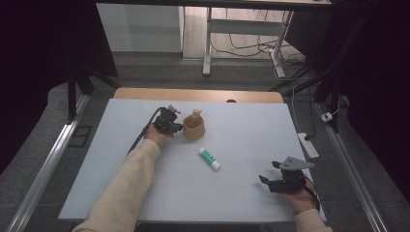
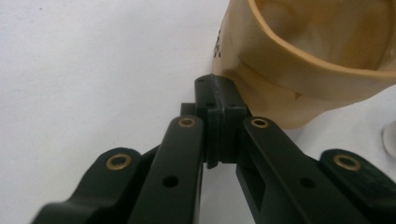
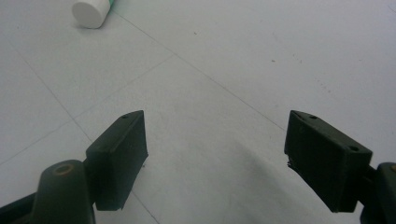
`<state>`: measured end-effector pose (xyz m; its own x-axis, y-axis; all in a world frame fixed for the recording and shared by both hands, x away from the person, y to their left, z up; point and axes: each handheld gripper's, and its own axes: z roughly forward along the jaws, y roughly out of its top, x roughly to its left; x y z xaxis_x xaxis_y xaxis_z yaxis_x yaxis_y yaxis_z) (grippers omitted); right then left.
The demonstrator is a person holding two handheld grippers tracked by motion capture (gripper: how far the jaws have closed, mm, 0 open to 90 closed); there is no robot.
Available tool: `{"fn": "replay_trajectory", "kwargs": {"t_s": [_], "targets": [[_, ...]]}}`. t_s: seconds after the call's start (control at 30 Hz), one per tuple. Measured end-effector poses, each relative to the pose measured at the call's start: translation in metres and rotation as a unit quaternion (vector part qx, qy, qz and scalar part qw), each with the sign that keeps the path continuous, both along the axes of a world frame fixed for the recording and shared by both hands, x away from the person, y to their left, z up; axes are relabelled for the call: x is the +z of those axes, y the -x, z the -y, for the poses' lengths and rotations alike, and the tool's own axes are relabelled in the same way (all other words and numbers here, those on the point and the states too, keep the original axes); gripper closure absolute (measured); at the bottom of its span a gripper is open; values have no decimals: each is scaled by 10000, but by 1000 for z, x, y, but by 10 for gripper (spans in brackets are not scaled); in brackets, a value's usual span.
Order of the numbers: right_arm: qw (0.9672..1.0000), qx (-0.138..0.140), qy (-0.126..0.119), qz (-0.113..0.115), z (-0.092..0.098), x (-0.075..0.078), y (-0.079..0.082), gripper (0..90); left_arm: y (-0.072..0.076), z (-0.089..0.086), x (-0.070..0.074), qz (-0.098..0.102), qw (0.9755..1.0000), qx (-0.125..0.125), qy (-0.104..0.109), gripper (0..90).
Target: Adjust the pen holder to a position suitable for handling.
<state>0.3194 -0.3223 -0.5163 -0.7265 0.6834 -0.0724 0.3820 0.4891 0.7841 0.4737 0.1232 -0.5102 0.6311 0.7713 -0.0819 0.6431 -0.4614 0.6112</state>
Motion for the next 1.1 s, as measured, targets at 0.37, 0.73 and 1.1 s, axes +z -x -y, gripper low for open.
{"fn": "replay_trajectory", "kwargs": {"t_s": [0.37, 0.73, 1.1], "targets": [[10000, 21, -25, -5, 0, 0, 1, 207, -1, 2, 0, 42, 10000, -20, 42, 891], [10000, -47, -32, 17, 3, 1, 2, 208, 19, -27, 17, 451, 9990, -66, 39, 890], [9999, -92, -19, 39, 3, 1, 2, 208, 45, -35, 26, 749, 9958, -468, 220, 661]]}}
